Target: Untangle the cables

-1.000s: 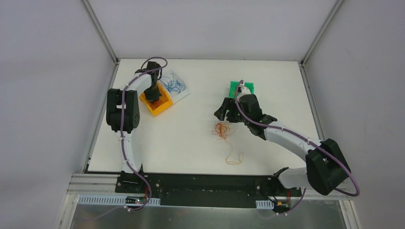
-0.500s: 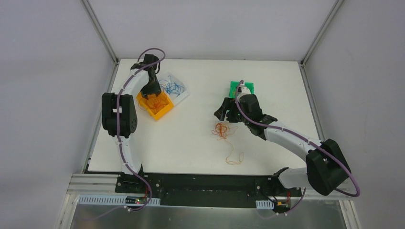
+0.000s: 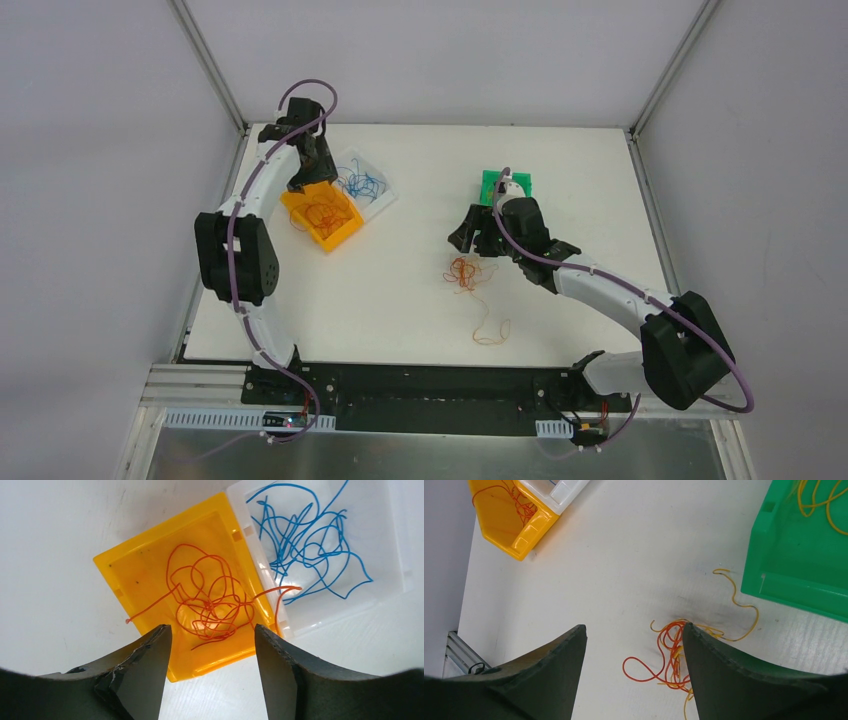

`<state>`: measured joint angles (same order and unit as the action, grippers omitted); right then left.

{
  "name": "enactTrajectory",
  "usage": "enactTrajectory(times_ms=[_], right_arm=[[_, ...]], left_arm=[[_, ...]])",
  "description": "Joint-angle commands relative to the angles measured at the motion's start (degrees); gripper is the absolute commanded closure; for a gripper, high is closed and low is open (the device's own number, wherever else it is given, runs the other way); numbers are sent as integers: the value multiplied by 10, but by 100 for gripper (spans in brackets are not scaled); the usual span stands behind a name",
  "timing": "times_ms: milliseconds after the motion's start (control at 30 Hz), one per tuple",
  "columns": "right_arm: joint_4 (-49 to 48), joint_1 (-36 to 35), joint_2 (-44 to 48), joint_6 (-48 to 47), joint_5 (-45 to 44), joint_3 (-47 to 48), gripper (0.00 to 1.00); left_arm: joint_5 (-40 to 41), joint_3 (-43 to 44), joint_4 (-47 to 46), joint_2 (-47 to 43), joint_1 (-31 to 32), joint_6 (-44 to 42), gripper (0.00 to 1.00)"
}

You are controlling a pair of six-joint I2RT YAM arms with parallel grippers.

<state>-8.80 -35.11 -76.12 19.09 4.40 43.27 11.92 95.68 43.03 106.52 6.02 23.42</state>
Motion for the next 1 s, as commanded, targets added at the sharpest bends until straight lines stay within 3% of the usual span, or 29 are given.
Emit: enactTrajectory(times_ms=[0, 467, 533, 667, 700, 967], right_arm=[[-20, 2, 9, 5, 9, 9, 27], [-17, 2, 7, 3, 8, 10, 27], [-16, 2, 6, 2, 9, 11, 27], [-14, 3, 5, 1, 8, 12, 27], [-14, 2, 5, 1, 8, 12, 27], [-14, 3, 3, 2, 10, 13, 27]], left_arm=[[-37, 15, -19, -17, 5, -23, 37], [-91, 98, -19, 92, 8, -41, 39], [-87, 104, -16, 98, 8, -42, 50], [-63, 98, -11, 89, 8, -40, 95], [-55, 93, -10, 84, 8, -39, 100], [36, 38, -17, 23, 5, -14, 100]])
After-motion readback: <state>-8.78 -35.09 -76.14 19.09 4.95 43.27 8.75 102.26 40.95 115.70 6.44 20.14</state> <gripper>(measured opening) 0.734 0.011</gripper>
